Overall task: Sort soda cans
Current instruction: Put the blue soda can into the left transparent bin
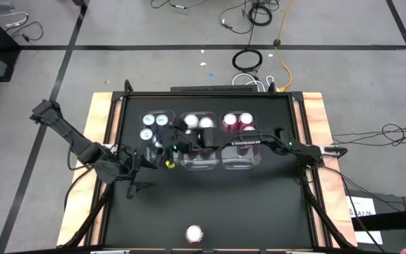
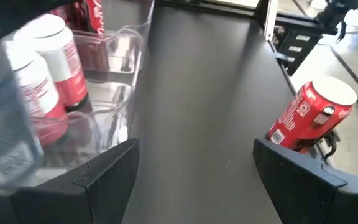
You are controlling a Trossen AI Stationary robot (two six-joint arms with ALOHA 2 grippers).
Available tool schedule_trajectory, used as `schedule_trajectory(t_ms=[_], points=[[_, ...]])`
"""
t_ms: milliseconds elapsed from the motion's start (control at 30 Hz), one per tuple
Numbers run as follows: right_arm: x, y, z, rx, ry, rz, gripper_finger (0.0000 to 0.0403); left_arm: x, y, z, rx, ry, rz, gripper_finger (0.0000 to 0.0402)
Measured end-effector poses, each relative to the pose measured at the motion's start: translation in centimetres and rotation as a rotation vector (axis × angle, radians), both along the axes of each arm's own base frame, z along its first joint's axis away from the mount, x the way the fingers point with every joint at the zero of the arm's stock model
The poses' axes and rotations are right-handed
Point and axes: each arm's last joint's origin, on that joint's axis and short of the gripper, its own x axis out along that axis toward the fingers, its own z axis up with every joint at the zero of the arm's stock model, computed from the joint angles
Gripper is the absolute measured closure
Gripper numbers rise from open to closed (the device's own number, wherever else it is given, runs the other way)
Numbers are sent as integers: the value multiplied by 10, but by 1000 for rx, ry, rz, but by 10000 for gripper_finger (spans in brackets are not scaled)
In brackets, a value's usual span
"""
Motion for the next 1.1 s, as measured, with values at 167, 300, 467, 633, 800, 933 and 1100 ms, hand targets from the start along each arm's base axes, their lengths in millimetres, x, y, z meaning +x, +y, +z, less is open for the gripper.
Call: schedule_trajectory(t_ms=[167, 300, 467, 633, 800, 933, 1100], points=[[6, -32, -14, 25, 16, -85, 173, -9, 8, 2, 12, 9, 6, 77], [10, -47, -26, 34, 36, -104, 173, -15, 13, 4, 22, 9, 19, 77], [20, -55, -53, 102, 69, -87, 173, -21, 18, 6, 20, 3, 23, 77], [28, -56, -80, 96, 110, -86, 173, -24, 20, 8, 15, -9, 20, 77], [32, -64, -102, 96, 149, -103, 167, -25, 21, 8, 16, -7, 21, 77], [33, -67, -106, 84, 156, -99, 153, -25, 21, 8, 13, -5, 22, 77], [34, -72, -106, 86, 148, -107, 136, -26, 22, 8, 15, -1, 21, 77]])
